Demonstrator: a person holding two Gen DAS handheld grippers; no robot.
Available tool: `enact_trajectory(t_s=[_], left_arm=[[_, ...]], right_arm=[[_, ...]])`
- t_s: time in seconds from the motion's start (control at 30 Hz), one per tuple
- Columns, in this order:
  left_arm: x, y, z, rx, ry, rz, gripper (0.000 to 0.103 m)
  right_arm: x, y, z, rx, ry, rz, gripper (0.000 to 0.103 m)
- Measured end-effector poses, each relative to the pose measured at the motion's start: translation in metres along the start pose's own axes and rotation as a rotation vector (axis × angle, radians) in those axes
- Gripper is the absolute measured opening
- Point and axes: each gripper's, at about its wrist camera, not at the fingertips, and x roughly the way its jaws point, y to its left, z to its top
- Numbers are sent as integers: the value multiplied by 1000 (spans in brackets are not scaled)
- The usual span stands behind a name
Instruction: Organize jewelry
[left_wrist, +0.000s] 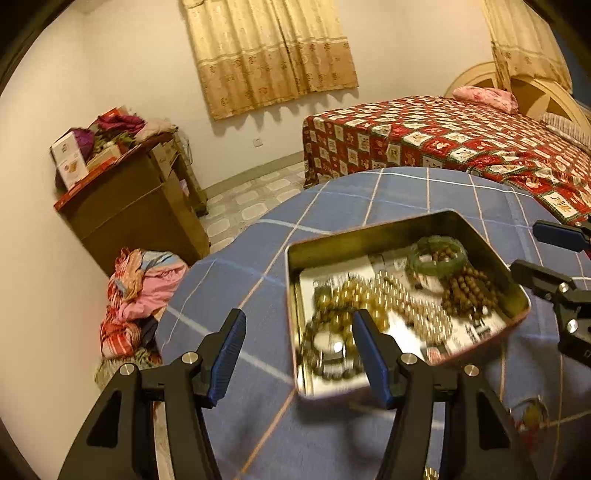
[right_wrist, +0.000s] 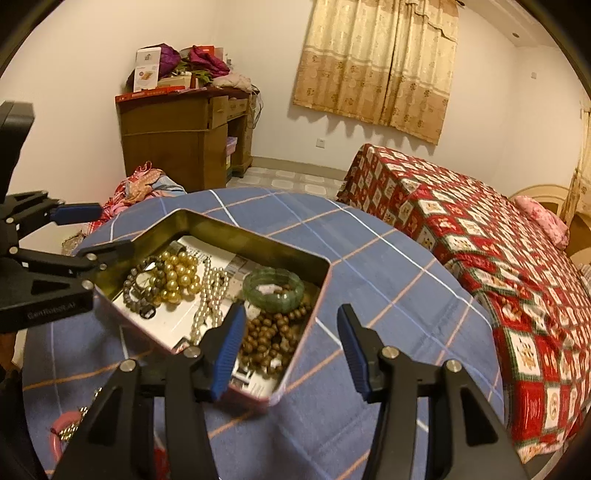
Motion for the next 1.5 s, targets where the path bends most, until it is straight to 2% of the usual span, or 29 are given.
enact_trajectory(t_s=[0.1, 0.27, 0.4, 0.7, 0.83, 1.0, 1.2, 1.23, 1.3, 1.37, 1.5], left_arm=[[-15, 0, -19, -16, 0, 10, 61], [-32, -13, -54, -24, 41, -17, 61], [-39, -27, -70, -27, 71, -52, 61], [-45, -48, -87, -11, 96, -64, 61], [-48, -52, -89, -5, 92, -77, 61], [-52, -53, -88, -11, 87, -90, 61], [-41, -58, -92, -4, 110, -118, 60], [-40, -57, -92, -13, 107, -128, 58], [-38, -55, -91, -35, 114, -172, 42], [-36, -56, -89, -22, 129, -186, 9], [-37, -60, -89, -6, 128, -200, 3]], right_arm=[[-13, -1, -12, 7, 1, -5, 61], [-29, 5, -38, 21, 34, -5, 61], [-41, 15, -56, 15, 48, 6, 62], [-48, 23, -78, 15, 58, -2, 66], [-46, 22, -82, 23, 60, -5, 66], [-45, 25, -86, 16, 55, -8, 71], [-46, 25, -87, 15, 50, -11, 72], [-46, 25, -86, 14, 52, -11, 72], [-46, 26, -86, 11, 53, -10, 72], [-46, 26, -86, 9, 52, -8, 72], [-45, 28, -86, 12, 48, -5, 72]])
